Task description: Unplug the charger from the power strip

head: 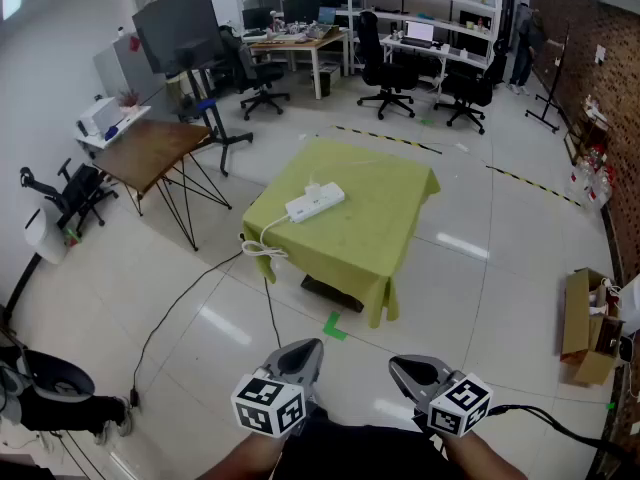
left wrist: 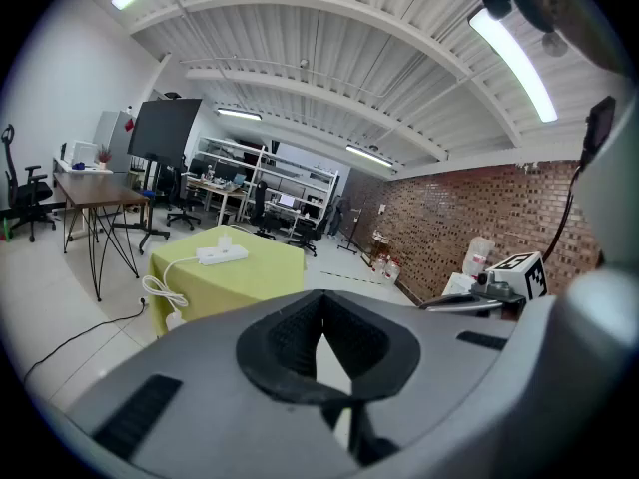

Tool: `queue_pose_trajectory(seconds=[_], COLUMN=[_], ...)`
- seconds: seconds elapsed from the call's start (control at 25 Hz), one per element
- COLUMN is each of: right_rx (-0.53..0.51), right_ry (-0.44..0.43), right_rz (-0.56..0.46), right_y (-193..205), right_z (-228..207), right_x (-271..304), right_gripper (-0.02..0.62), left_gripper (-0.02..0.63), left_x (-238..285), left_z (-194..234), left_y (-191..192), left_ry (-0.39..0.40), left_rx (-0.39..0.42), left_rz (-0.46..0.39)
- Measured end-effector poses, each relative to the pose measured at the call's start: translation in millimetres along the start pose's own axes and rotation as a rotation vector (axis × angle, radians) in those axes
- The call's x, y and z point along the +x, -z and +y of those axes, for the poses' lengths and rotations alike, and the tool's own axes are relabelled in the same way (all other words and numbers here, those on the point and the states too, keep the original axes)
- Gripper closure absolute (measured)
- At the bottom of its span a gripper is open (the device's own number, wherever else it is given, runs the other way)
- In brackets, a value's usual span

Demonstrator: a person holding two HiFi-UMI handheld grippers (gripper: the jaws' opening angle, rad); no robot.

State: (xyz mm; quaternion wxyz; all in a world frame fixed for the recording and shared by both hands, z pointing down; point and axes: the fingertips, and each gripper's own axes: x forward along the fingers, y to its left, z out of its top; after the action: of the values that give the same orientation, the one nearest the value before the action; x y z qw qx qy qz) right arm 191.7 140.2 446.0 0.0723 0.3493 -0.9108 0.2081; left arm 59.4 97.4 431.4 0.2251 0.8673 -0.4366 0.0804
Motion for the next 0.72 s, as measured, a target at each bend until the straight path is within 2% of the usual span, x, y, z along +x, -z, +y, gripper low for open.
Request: queue_pose_trajectory(seconds=[0.4, 0.72], right_rx=[0.010, 0.050], right_ry=[-0.001, -0.020], right_rz=[0.009, 0.050], right_y=[3.9, 14.8], right_z=[5.3, 8.1], right_x=[1.1, 25.9], right_gripper=[0.592, 0.592], left_gripper=[0.600, 0.600], left_x=[-5.2, -7.4], left_z=[1.4, 26.5], left_y=[2.8, 10.6], left_ry=[-0.001, -0.029], left_rx=[-0.008, -0.025], left_rz=[0.000, 0.038])
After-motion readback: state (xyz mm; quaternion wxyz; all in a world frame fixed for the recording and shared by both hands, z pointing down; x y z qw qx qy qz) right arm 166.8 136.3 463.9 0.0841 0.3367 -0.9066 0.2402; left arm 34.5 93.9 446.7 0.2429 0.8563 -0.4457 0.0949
